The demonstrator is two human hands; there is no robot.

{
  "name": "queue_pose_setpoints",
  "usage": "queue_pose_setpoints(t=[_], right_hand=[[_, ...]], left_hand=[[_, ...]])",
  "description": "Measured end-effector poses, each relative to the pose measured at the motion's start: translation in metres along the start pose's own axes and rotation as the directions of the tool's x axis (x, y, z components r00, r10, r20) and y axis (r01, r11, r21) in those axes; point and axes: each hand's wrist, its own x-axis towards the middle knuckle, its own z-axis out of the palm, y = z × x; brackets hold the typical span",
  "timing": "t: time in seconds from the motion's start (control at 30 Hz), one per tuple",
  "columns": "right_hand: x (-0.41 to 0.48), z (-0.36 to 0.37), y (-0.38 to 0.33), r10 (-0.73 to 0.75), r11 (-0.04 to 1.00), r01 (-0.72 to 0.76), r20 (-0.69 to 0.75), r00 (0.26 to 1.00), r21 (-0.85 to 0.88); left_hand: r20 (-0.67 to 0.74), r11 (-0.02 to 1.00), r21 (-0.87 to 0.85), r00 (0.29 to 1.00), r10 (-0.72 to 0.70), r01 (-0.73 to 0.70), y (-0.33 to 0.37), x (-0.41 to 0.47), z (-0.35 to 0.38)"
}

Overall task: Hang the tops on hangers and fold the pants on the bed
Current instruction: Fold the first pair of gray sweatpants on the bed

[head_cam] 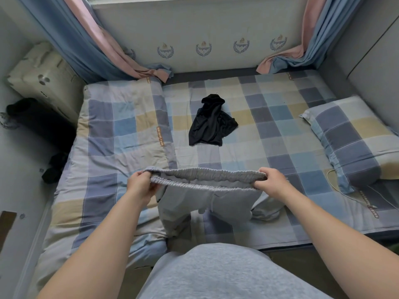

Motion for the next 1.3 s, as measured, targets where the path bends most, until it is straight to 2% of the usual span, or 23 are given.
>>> queue_pose_setpoints(t=[0.1,0.17,0.2,0.23,0.3,0.33,0.4,0.47,0.5,0.53,0.57,0.6,0.63,0.67,0.7,0.73,0.8,0.83,0.87,1.03,1.1,1.2,1.3], right_hand=[[0.001,-0.009,-0.006,-0.055,0.998,0.05,-0.099,0.994,-0.047],[0.002,-0.015,-0.012,-0.062,0.998,0.057,-0.16,0.985,-0.038],[0.003,-0.018,-0.014,-0.056,0.998,0.049,-0.196,0.979,-0.041],[0.004,-0.02,-0.015,-0.047,0.998,0.036,-0.241,0.969,-0.049],[0.006,-0.028,-0.017,-0.034,0.998,0.015,-0.34,0.94,-0.059],[0.007,-0.032,-0.017,-0.031,0.998,0.007,-0.385,0.922,-0.062],[0.007,-0.042,-0.017,-0.017,0.998,-0.011,-0.449,0.894,-0.06],[0.006,-0.048,-0.018,-0.006,0.998,-0.023,-0.477,0.879,-0.054],[0.006,-0.049,-0.019,-0.005,0.999,-0.02,-0.48,0.877,-0.046],[0.005,-0.049,-0.021,-0.007,0.999,-0.012,-0.478,0.878,-0.036],[0.005,-0.048,-0.022,-0.008,1.0,-0.006,-0.47,0.883,-0.027],[0.005,-0.046,-0.024,-0.007,1.0,-0.003,-0.458,0.889,-0.02],[0.005,-0.044,-0.025,-0.004,1.0,-0.002,-0.446,0.895,-0.011],[0.004,-0.043,-0.025,0.002,1.0,-0.002,-0.436,0.9,0.0],[0.004,-0.042,-0.025,0.01,1.0,-0.004,-0.428,0.904,0.015],[0.005,-0.044,-0.024,0.019,1.0,-0.008,-0.427,0.904,0.028],[0.007,-0.055,-0.018,0.034,0.999,-0.023,-0.445,0.895,0.03],[0.01,-0.063,-0.014,0.045,0.999,-0.039,-0.457,0.888,0.022],[0.012,-0.071,-0.008,0.063,0.998,-0.059,-0.463,0.884,0.024],[0.02,-0.086,-0.005,0.135,0.985,-0.076,-0.413,0.901,0.155],[0.022,-0.083,-0.018,0.15,0.96,-0.043,-0.374,0.915,0.278],[0.024,-0.082,-0.038,0.191,0.826,-0.008,-0.267,0.945,0.563],[0.023,-0.091,-0.053,0.171,0.665,0.033,-0.195,0.966,0.746]], left_hand=[[0.205,0.995,0.087,0.978,0.032,-0.05,0.011,-0.002,0.003],[0.275,0.939,0.304,0.959,0.072,-0.158,0.017,-0.005,0.006],[0.278,0.836,0.488,0.953,0.124,-0.251,0.019,-0.006,0.008],[0.282,0.668,0.662,0.939,0.198,-0.34,0.02,-0.007,0.01],[0.293,0.335,0.845,0.885,0.362,-0.417,0.022,-0.007,0.011],[0.299,0.229,0.877,0.853,0.428,-0.422,0.022,-0.007,0.009],[0.254,0.152,0.911,0.813,0.523,-0.383,0.024,-0.001,0.001],[0.157,0.223,0.919,0.822,0.547,-0.324,0.024,0.0,-0.006],[0.059,0.379,0.879,0.854,0.517,-0.29,0.025,-0.001,-0.006],[-0.039,0.584,0.776,0.906,0.42,-0.238,0.025,-0.003,-0.002],[-0.106,0.789,0.592,0.954,0.281,-0.166,0.024,-0.005,0.004],[-0.149,0.924,0.376,0.979,0.139,-0.074,0.025,-0.006,0.009],[-0.178,0.972,0.235,0.982,0.061,-0.018,0.026,-0.004,0.011],[-0.182,0.981,0.196,0.982,0.045,-0.009,0.029,-0.004,0.014],[-0.174,0.958,0.282,0.979,0.109,-0.057,0.031,-0.003,0.013],[-0.145,0.898,0.418,0.965,0.217,-0.139,0.036,-0.002,0.011],[-0.059,0.661,0.693,0.892,0.448,-0.286,0.051,0.005,-0.001],[-0.025,0.577,0.75,0.857,0.514,-0.324,0.06,0.007,-0.007],[-0.012,0.558,0.755,0.843,0.538,-0.346,0.069,0.007,-0.012],[-0.056,0.736,0.569,0.876,0.479,-0.366,0.095,0.006,-0.016],[-0.031,0.802,0.466,0.9,0.436,-0.373,0.092,-0.001,-0.004],[0.028,0.892,0.277,0.931,0.364,-0.357,0.092,-0.012,0.01],[0.095,0.898,0.221,0.925,0.369,-0.381,0.099,-0.018,0.02]])
